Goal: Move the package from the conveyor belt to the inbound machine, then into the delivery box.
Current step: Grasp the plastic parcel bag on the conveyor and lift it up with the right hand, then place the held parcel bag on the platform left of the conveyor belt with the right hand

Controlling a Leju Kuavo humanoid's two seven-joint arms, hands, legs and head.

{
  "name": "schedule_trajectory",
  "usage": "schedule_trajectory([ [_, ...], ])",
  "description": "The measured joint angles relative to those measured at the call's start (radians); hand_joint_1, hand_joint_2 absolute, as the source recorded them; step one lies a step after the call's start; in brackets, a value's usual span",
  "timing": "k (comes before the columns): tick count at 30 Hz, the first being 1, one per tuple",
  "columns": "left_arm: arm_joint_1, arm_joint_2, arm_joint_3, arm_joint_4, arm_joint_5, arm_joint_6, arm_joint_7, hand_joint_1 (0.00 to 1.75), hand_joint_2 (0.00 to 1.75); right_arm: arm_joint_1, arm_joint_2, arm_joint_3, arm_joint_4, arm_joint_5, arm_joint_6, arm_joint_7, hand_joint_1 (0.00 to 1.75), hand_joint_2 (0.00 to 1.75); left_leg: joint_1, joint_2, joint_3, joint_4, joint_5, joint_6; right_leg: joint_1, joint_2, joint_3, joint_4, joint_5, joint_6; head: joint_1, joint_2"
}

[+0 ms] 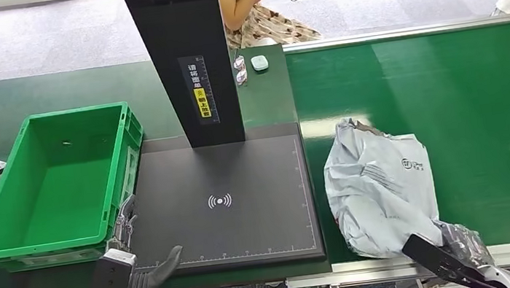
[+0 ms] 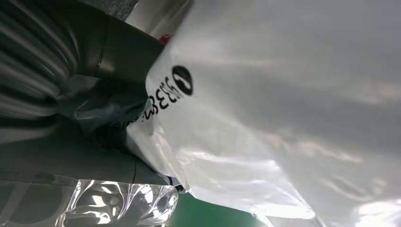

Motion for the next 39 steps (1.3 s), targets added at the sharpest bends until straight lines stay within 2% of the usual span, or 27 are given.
schedule_trajectory([
  [4,0.008,0.0,-0.001,0.0,-0.003,0.006,0.0,0.0,1.75,-0.002,0.031,-0.024,-0.014,-0.045,-0.048,-0.046,1.75,1.75,0.0,0.0,0.0,0.0,0.0,0.0,0.0,0.0,0.0,0.0,0.0,0.0,0.0,0.0],
  [12,0.008,-0.001,-0.011,0.0,-0.01,0.037,-0.008,0.0,1.75,-0.024,0.148,-0.133,-0.094,-0.349,-0.203,-0.219,1.75,1.75,0.0,0.0,0.0,0.0,0.0,0.0,0.0,0.0,0.0,0.0,0.0,0.0,0.0,0.0],
  [16,0.009,-0.002,-0.018,0.0,-0.01,0.043,-0.019,0.0,1.75,-0.025,0.19,-0.148,-0.158,-0.474,-0.261,-0.307,1.75,1.75,0.0,0.0,0.0,0.0,0.0,0.0,0.0,0.0,0.0,0.0,0.0,0.0,0.0,0.0],
  [20,0.009,-0.004,-0.024,0.0,-0.011,0.036,-0.024,0.0,1.75,-0.021,0.219,-0.139,-0.233,-0.531,-0.276,-0.342,1.75,1.75,0.0,0.0,0.0,0.0,0.0,0.0,0.0,0.0,0.0,0.0,0.0,0.0,0.0,0.0],
  [27,0.009,-0.004,-0.026,0.0,-0.013,0.029,-0.036,0.0,1.75,-0.034,0.227,-0.003,-0.3,-0.504,-0.179,-0.34,1.75,1.75,0.0,0.0,0.0,0.0,0.0,0.0,0.0,0.001,0.0,0.001,0.0,0.0,0.0,0.0],
  [32,0.01,-0.004,-0.026,0.0,-0.012,0.037,-0.044,0.0,1.75,-0.09,0.219,0.153,-0.279,-0.481,-0.042,-0.309,1.75,1.75,0.001,0.0,0.0,0.0,0.001,-0.001,0.001,0.001,0.0,0.001,0.0,0.0,0.0,0.0],
  [36,0.01,0.002,-0.029,0.0,-0.004,0.037,-0.052,0.0,1.75,-0.144,0.193,0.274,-0.215,-0.627,0.12,-0.254,1.75,1.75,0.001,0.0,0.0,0.0,0.001,0.0,0.001,0.0,0.0,0.001,0.0,0.0,0.0,0.0],
  [39,0.009,0.009,-0.037,0.0,0.001,0.037,-0.053,0.0,1.75,-0.173,0.169,0.344,-0.151,-0.718,0.194,-0.217,1.75,1.75,0.0,0.0,0.0,0.0,0.001,0.0,0.001,0.0,0.0,0.001,0.0,0.0,0.0,0.0],
])
